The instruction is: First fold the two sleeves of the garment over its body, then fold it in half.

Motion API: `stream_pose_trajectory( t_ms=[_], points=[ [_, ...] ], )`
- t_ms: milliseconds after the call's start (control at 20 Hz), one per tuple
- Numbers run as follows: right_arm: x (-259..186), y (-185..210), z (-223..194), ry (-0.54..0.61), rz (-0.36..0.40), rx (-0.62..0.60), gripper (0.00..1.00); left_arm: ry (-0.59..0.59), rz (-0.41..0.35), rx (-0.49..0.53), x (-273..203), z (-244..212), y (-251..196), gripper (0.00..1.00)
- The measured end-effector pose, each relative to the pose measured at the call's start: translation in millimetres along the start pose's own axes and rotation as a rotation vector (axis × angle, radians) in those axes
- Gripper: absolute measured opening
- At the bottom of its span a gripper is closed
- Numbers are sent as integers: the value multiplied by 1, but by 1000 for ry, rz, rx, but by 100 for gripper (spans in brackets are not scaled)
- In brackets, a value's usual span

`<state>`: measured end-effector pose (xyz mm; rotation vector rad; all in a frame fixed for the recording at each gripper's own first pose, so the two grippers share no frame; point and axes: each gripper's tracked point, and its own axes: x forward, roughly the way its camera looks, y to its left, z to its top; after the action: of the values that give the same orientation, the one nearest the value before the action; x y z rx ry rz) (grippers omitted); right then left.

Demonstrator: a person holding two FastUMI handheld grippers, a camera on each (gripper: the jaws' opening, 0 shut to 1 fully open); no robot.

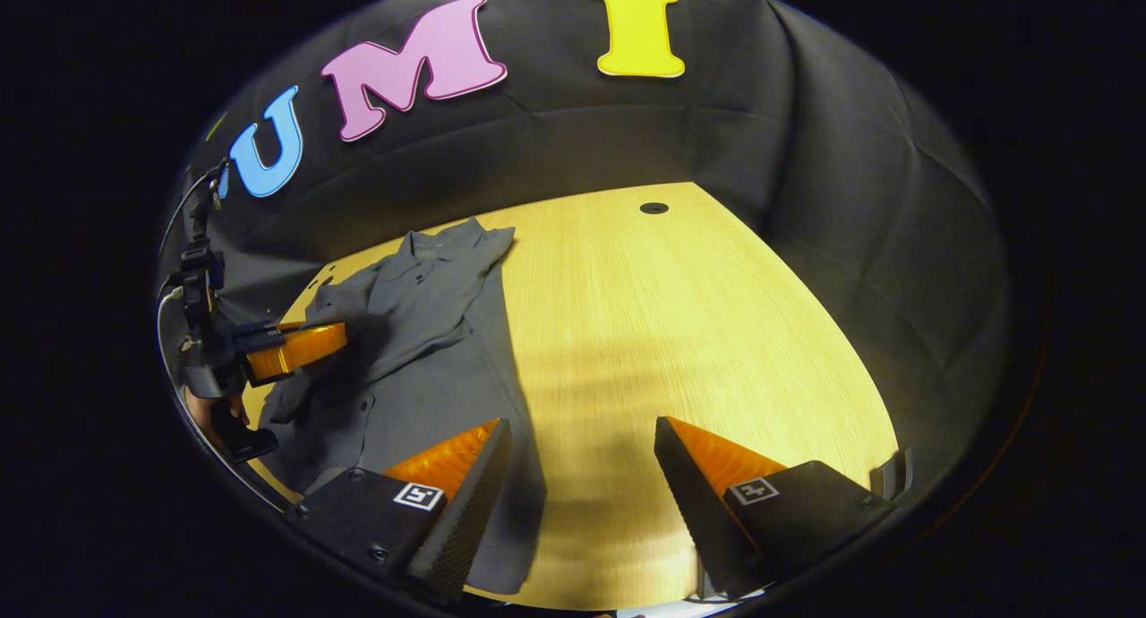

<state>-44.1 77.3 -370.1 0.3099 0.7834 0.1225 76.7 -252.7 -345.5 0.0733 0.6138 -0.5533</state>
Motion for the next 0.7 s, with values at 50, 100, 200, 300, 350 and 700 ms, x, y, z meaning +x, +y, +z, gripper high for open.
stream_pose_trajectory(
  t_ms=[50,100,200,300,350,700],
  points=[
    [0,-1,-3,7,3,7,99,16,-5,-3,4,-5,-5,14],
    [1,-1,-5,12,7,11,99,30,-14,-12,7,-9,-10,19],
    [2,-3,-8,20,10,8,99,40,-66,-43,4,-15,-26,29],
    [4,0,-9,27,20,14,99,34,-157,-66,-4,-14,-50,39],
    [4,3,-10,30,27,18,99,29,-196,-69,-8,-13,-60,45],
    [-3,31,-21,50,72,-3,99,-34,-236,-83,-55,-11,-56,96]
  ],
)
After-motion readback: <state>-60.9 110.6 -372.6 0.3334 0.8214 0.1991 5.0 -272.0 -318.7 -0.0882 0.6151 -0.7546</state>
